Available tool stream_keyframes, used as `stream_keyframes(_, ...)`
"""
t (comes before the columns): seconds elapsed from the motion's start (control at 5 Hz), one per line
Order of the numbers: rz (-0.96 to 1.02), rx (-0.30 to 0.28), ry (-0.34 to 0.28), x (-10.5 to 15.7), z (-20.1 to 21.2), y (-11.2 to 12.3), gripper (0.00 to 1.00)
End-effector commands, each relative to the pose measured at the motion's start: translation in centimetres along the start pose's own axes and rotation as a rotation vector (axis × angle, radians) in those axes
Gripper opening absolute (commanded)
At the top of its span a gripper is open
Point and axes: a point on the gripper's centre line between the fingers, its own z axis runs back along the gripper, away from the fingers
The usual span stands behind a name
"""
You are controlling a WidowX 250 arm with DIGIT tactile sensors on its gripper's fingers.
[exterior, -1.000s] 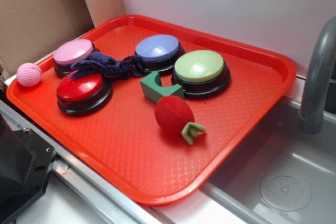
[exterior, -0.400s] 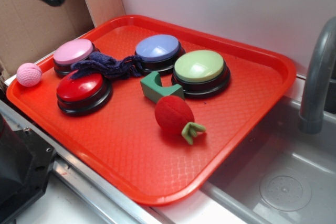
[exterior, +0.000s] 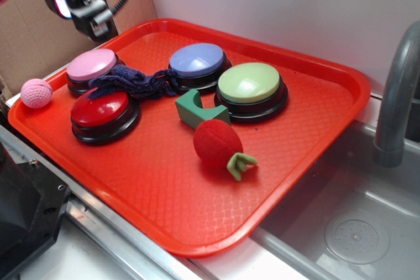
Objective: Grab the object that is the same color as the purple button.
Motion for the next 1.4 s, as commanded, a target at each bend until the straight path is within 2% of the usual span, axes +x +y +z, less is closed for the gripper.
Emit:
stream_keyframes(0.0, -0.011, -0.031, -0.022, 1.6, -3.9, 0.2, 1.00)
stream_keyframes(0.2, 0.001, -0.011, -0.006, 1.8, -5.8, 0.0, 1.00)
stream_keyframes(0.4, -0.005, -0.025, 0.004, 2.3, -6.8, 0.0, 1.00)
stream_keyframes(0.8, -0.022, -0.013, 0.006, 3.1, -8.8, 0.0, 1.00)
stream_keyframes(1.0, 0.009, 0.012, 0.040, 3.4, -9.5, 0.6, 1.00)
stream_keyframes(1.2, 0.001, 0.042, 0.058, 3.5, -9.3, 0.5, 0.36)
